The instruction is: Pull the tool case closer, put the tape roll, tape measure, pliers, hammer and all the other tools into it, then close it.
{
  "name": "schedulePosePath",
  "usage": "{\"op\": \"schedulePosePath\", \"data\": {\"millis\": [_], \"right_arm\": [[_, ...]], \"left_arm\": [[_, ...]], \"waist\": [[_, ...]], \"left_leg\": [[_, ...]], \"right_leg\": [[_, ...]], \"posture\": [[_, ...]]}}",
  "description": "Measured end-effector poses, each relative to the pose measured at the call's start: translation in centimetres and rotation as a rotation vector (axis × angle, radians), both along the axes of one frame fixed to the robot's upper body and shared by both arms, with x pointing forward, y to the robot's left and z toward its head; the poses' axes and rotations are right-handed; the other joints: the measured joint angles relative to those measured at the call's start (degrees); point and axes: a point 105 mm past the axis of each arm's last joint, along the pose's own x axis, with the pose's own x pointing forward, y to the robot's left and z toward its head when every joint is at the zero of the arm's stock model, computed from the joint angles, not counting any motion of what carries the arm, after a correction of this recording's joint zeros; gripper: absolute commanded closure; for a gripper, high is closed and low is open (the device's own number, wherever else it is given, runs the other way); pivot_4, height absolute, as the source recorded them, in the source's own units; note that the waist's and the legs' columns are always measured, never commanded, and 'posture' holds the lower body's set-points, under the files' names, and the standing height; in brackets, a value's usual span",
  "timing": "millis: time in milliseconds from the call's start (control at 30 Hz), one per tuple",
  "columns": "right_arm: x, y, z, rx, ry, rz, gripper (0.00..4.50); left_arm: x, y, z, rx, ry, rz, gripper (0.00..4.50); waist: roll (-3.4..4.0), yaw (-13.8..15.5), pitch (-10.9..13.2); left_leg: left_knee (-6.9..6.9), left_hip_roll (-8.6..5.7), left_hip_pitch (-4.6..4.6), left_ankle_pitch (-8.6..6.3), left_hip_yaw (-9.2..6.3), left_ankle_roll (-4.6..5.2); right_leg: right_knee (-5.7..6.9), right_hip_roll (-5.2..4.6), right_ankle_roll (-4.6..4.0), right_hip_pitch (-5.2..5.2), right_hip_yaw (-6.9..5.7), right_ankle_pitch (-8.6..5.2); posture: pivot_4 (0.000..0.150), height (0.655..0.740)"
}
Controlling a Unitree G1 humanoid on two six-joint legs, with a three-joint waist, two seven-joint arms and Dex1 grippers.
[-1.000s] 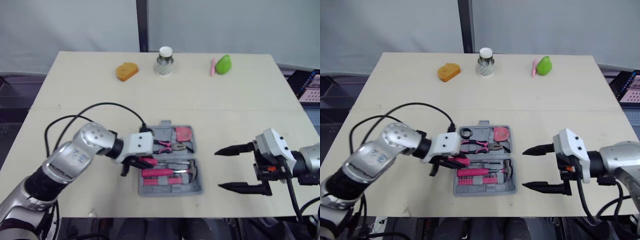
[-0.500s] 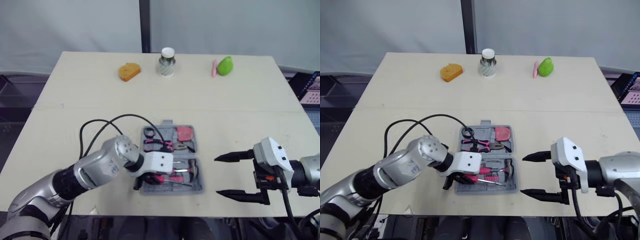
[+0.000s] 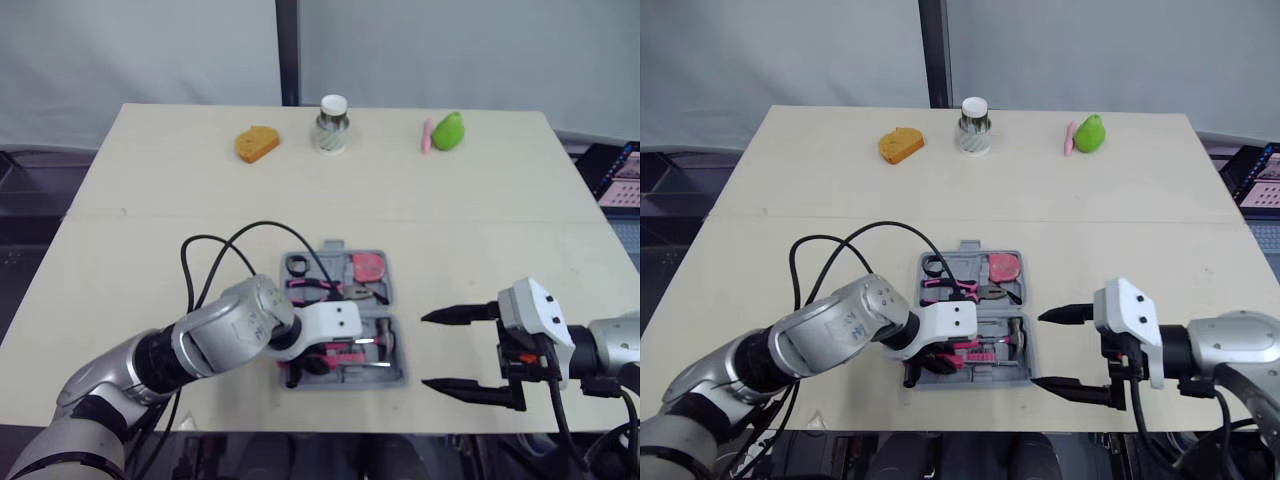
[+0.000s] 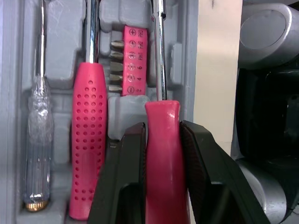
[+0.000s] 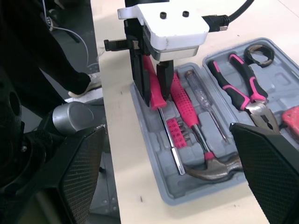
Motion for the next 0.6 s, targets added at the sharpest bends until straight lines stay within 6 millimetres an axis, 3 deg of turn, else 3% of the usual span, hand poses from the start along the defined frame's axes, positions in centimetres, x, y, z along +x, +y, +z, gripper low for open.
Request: {"op": "schedulePosePath", "data": {"millis": [600], "right_arm": [[-0.2, 0.1, -0.3, 0.002, 0.006, -0.012, 0.00]], "left_arm": [[-0.6, -1.4, -0.7, -0.008, 0.014, -0.004, 3.89]], "waist": [[0.00, -0.01, 0.00]], "left_leg": [[0.01, -0.01, 0.00, 0.00, 0.00, 0.00]], "right_leg": [[0.02, 0.00, 0.00, 0.00, 0.01, 0.00]], "posture": [[0.150, 0.7400]]}}
